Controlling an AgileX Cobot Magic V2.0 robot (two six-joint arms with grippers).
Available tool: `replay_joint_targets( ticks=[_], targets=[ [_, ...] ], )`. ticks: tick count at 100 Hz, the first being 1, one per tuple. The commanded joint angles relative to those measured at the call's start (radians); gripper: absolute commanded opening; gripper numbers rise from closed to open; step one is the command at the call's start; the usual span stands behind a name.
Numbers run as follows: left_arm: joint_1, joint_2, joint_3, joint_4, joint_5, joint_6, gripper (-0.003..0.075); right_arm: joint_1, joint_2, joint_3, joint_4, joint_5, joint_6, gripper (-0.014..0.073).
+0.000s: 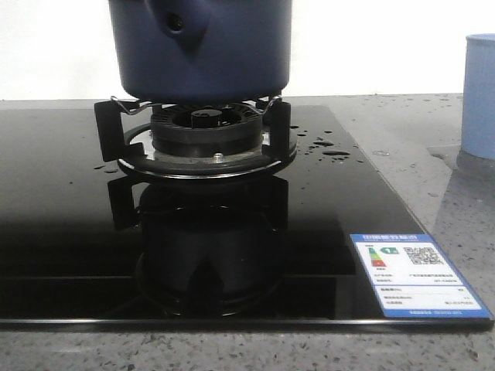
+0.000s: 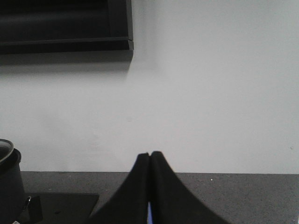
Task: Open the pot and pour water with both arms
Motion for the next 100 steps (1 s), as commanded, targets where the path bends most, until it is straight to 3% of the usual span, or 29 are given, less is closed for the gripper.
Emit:
replay_joint_targets(
  ticks=[1, 89, 100],
  targets=[
    [-0.024, -0.032, -0.033, -0.062, 0.051, -0.001, 0.0251, -0.003, 0.005, -0.026, 0.002, -0.043, -0.001, -0.0074],
    [-0.044, -0.030, -0.033, -0.104, -0.069, 0.022, 0.0251, -0.003, 0.005, -0.026, 0.010, 0.018, -0.001, -0.0074],
    [-0.044, -0.030, -0.033, -0.104, -0.045, 0.022, 0.0307, -0.003, 0.005, -0.026, 0.010, 0.018, -0.001, -0.0074]
  ],
)
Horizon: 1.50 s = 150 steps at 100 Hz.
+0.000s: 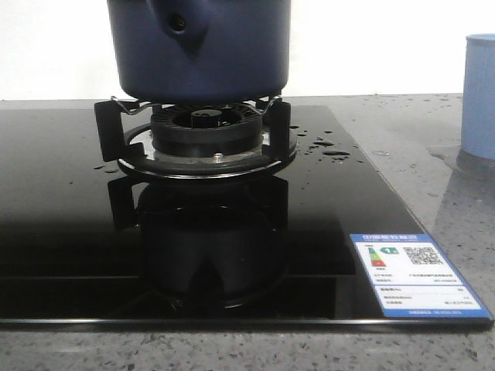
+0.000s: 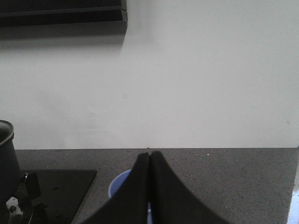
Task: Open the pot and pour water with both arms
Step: 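Lower the lid onto the pot with the left gripper and release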
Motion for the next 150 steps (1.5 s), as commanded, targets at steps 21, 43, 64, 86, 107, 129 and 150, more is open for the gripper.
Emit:
replay_joint_targets(
  ticks=[21, 43, 64, 86, 107, 129, 150],
  targets=[
    [-0.007, -0.046, -0.049, -0.090, 0.048, 0.000, 0.0622, -0.003, 0.005, -0.026, 0.002, -0.067, -0.001, -0.0074],
    [-0.001, -0.176, -0.049, -0.100, 0.050, -0.009, 0.0591, -0.003, 0.005, -0.026, 0.002, -0.067, -0.001, -0.0074],
    [0.045, -0.402, 0.024, -0.090, -0.103, -0.090, 0.0240, -0.003, 0.005, -0.026, 0.002, -0.059, -0.001, -0.0074],
    [0.075, -0.707, 0.272, -0.090, -0.335, -0.109, 0.0038, -0.003, 0.005, -0.026, -0.139, -0.058, -0.003, -0.0074],
    [0.075, -0.934, 0.561, -0.090, -0.404, -0.114, -0.0019, 0.025, -0.003, 0.032, -0.149, -0.151, -0.003, -0.0074],
    [0.075, -1.098, 0.768, -0.097, -0.540, -0.114, -0.0019, 0.159, -0.009, 0.162, -0.149, -0.223, -0.001, -0.0074],
    [0.075, -1.159, 0.813, -0.099, -0.543, -0.114, -0.0019, 0.233, -0.009, 0.170, -0.149, -0.225, -0.001, -0.0074]
  ],
)
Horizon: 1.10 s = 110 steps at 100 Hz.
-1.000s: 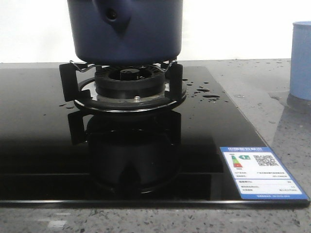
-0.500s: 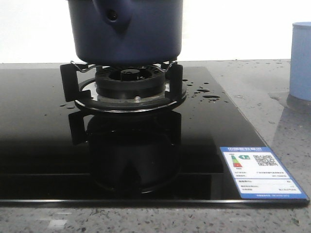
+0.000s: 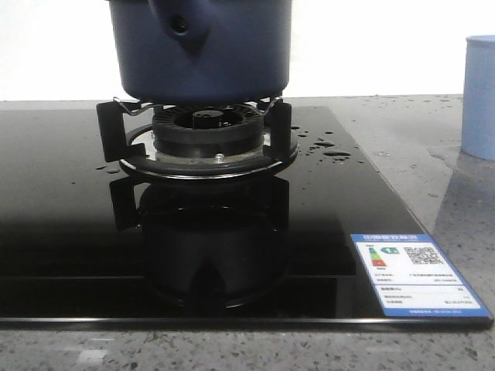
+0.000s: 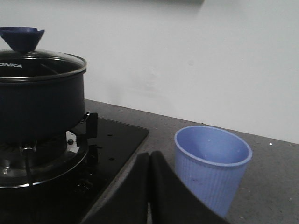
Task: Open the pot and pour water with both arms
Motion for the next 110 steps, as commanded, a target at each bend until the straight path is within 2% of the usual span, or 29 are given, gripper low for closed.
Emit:
replay_joint_targets(
  ticks=[1, 68, 79, 84, 87, 92, 96, 102, 103, 106, 107, 110],
  targets=[
    [0.002, -0.009, -0.023, -0.053, 0.019, -0.010, -0.0019, 0.014, 0.002, -0.028, -0.008, -0.088, -0.001, -0.0074],
    [0.002, -0.009, -0.019, -0.053, 0.016, -0.008, -0.0019, 0.014, 0.004, -0.028, -0.008, -0.085, -0.001, -0.0074],
    [0.002, -0.019, -0.019, 0.071, 0.029, -0.007, -0.0019, 0.014, 0.004, -0.028, -0.008, -0.085, -0.001, -0.0074],
    [0.002, -0.031, -0.019, 0.204, 0.054, -0.044, -0.0019, 0.014, 0.004, -0.028, -0.008, -0.085, -0.001, -0.0074],
    [0.002, -0.038, -0.023, 0.322, 0.056, -0.105, -0.0019, 0.014, 0.004, -0.028, -0.008, -0.085, -0.001, -0.0074],
    [0.002, -0.044, -0.029, 0.521, 0.054, -0.287, -0.0019, 0.014, 0.004, -0.028, -0.008, -0.085, -0.001, -0.0074],
    [0.002, -0.045, -0.030, 0.724, 0.050, -0.528, -0.0019, 0.014, 0.004, -0.028, -0.008, -0.085, -0.001, -0.0074],
    [0.002, -0.047, -0.030, 1.009, 0.057, -0.794, -0.0019, 0.014, 0.004, -0.028, -0.008, -0.085, -0.001, -0.0074],
    [0.002, -0.049, -0.030, 1.078, 0.061, -0.911, -0.0019, 0.014, 0.004, -0.028, -0.008, -0.085, -0.001, -0.0074],
    [0.002, -0.054, -0.028, 1.250, 0.070, -1.025, -0.0019, 0.014, 0.004, -0.028, -0.008, -0.085, -0.001, -0.0074],
    [0.002, -0.053, -0.028, 1.250, 0.076, -1.098, -0.0019, 0.014, 0.004, -0.028, -0.008, -0.085, -0.001, -0.0074],
    [0.002, -0.061, -0.025, 1.400, 0.083, -1.263, -0.0019, 0.014, 0.004, -0.028, -0.008, -0.085, -0.001, -0.0074]
  ],
)
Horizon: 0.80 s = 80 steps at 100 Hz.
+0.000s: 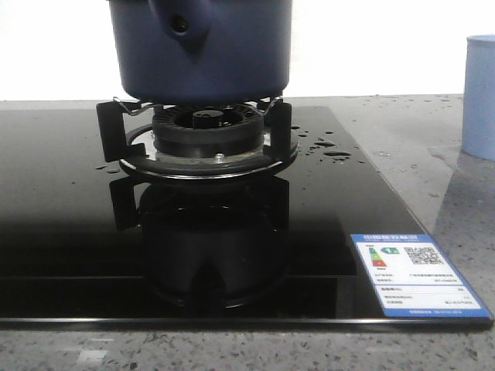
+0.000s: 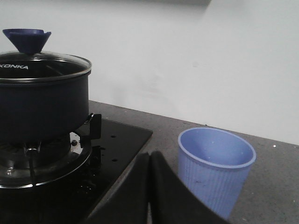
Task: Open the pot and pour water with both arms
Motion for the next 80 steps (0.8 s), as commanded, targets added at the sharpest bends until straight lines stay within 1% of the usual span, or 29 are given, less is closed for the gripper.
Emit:
replay_joint_targets(
  ticks=[1, 3, 5, 7, 13, 20, 33, 42, 52, 59, 66, 68, 72, 80],
  targets=[
    [0.002, -0.008, -0.028, 0.460, -0.002, -0.506, -0.0019, -0.001, 0.004, -0.028, -0.008, -0.081, -0.001, -0.0074],
    [0.002, -0.012, -0.024, 0.506, -0.002, -0.560, -0.0019, -0.001, 0.004, -0.028, -0.008, -0.081, -0.001, -0.0074],
    [0.002, -0.021, -0.018, 0.567, -0.005, -0.648, -0.0019, -0.001, 0.004, -0.028, -0.008, -0.081, -0.001, -0.0074],
    [0.002, -0.028, -0.011, 0.619, -0.011, -0.698, -0.0019, -0.001, 0.004, -0.028, -0.008, -0.081, -0.001, -0.0074],
    [0.002, -0.052, 0.015, 0.722, -0.039, -0.772, -0.0019, -0.001, 0.004, -0.028, -0.008, -0.081, -0.001, -0.0074],
    [0.002, -0.090, 0.062, 0.771, -0.092, -0.805, -0.0019, -0.001, 0.004, -0.028, -0.008, -0.081, -0.001, -0.0074],
    [0.034, -0.192, 0.181, 0.799, -0.158, -0.883, -0.0019, -0.001, 0.004, -0.028, -0.008, -0.081, -0.001, -0.0074],
    [0.071, -0.267, 0.258, 0.806, -0.168, -0.947, -0.0019, -0.001, 0.004, -0.028, -0.008, -0.081, -0.001, -0.0074],
    [0.098, -0.332, 0.319, 0.805, -0.163, -0.959, -0.0019, -0.001, 0.004, -0.028, -0.008, -0.081, -0.001, -0.0074],
    [0.113, -0.373, 0.356, 0.802, -0.128, -0.960, -0.0019, -0.001, 0.004, -0.028, -0.008, -0.081, -0.001, -0.0074],
    [0.126, -0.409, 0.378, 0.794, -0.056, -0.960, -0.0019, -0.001, 0.004, -0.028, -0.008, -0.081, -0.001, -0.0074],
    [0.130, -0.423, 0.378, 0.794, -0.003, -0.960, -0.0019, -0.001, 0.004, -0.028, -0.008, -0.081, -0.001, -0.0074],
    [0.132, -0.431, 0.378, 0.794, 0.050, -0.960, -0.0019, -0.001, 0.004, -0.028, -0.008, -0.081, -0.001, -0.0074],
    [0.141, -0.429, 0.378, 0.792, 0.048, -0.960, -0.0019, -0.001, 0.004, -0.028, -0.008, -0.079, -0.001, -0.0074]
  ],
)
